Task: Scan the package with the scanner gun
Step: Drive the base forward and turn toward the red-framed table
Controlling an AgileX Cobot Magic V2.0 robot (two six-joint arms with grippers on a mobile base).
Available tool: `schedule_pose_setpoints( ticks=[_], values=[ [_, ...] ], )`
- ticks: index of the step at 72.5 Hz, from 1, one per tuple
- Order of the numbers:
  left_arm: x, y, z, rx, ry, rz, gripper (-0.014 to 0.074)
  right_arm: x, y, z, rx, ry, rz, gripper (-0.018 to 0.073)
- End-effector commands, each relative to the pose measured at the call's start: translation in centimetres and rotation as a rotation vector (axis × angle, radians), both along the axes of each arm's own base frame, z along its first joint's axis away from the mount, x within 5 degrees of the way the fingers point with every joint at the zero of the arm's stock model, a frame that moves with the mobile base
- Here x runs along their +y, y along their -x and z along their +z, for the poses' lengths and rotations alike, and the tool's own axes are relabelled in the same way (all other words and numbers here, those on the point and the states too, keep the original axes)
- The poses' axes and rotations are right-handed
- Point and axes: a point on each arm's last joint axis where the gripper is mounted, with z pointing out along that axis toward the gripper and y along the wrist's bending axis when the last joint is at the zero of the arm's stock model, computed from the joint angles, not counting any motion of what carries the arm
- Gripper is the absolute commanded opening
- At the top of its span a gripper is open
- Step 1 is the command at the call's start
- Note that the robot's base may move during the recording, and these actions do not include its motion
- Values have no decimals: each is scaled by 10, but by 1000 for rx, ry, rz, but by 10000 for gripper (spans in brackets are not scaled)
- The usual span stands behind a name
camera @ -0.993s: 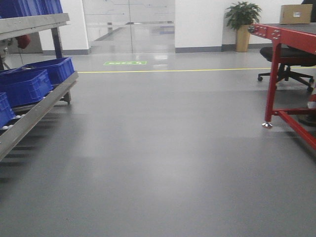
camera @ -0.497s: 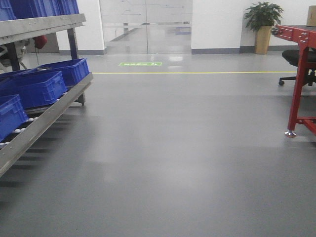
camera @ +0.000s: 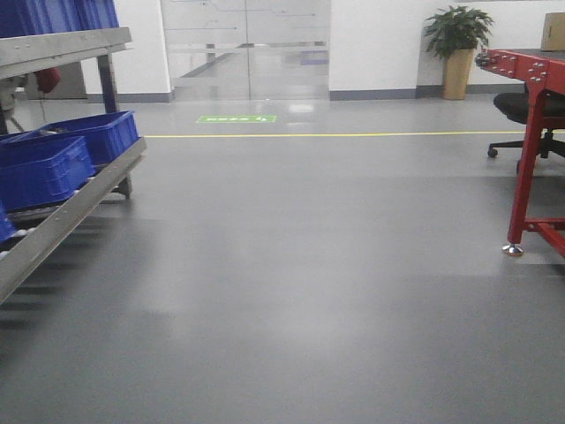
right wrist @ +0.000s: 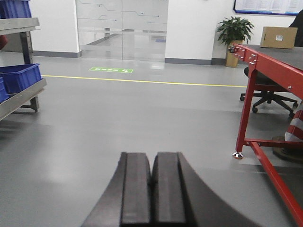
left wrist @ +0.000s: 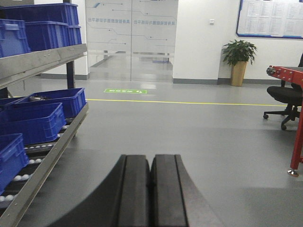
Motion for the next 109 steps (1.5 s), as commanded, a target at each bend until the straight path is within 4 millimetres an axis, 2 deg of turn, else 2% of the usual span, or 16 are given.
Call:
schedule_pose_setpoints(
  ticks=[1,109],
  values=[
    [0,1,3,-23,7,2,-111,0,0,2,-16,7,-6,-169],
    [0,1,3,-23,7,2,-111,0,0,2,-16,7,-6,-169]
  ],
)
